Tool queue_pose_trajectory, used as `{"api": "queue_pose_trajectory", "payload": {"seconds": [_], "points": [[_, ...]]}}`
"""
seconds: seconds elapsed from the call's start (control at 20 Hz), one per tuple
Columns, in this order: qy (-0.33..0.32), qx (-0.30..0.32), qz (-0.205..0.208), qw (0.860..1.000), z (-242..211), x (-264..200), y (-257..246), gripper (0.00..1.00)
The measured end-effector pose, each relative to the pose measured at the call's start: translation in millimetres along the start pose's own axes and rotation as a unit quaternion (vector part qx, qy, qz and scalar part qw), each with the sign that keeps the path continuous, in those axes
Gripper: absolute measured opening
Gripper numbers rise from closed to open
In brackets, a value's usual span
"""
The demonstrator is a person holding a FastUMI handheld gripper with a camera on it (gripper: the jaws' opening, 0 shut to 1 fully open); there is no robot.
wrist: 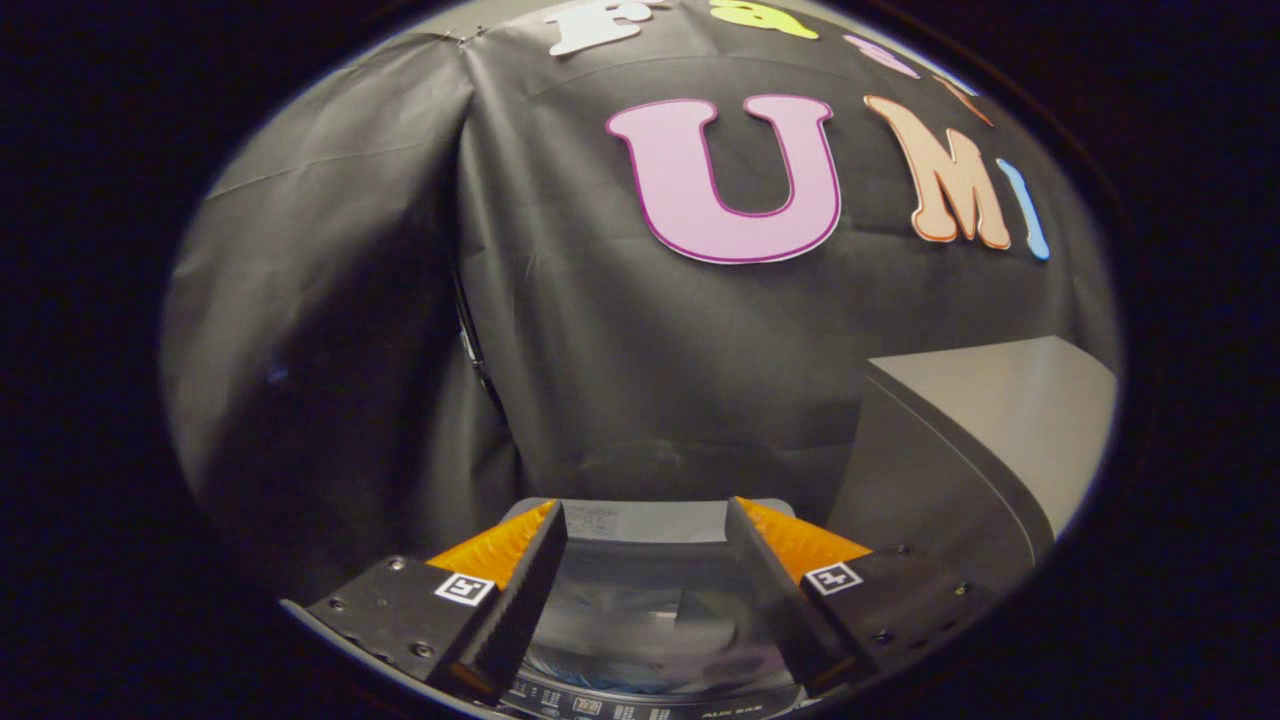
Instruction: Put the clothes into the washing machine and then close the washing machine lid.
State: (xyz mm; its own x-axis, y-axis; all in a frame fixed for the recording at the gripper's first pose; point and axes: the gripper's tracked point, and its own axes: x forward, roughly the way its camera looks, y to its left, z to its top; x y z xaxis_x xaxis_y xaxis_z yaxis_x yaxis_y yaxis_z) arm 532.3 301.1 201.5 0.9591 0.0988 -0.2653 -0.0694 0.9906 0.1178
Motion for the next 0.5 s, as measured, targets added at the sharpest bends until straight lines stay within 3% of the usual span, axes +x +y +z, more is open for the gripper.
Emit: {"api": "queue_pose_trajectory", "payload": {"seconds": [0.5], "points": [[-0.100, -0.013, 0.008, 0.995, 58.9, -85.7, -18.9, 0.97]]}}
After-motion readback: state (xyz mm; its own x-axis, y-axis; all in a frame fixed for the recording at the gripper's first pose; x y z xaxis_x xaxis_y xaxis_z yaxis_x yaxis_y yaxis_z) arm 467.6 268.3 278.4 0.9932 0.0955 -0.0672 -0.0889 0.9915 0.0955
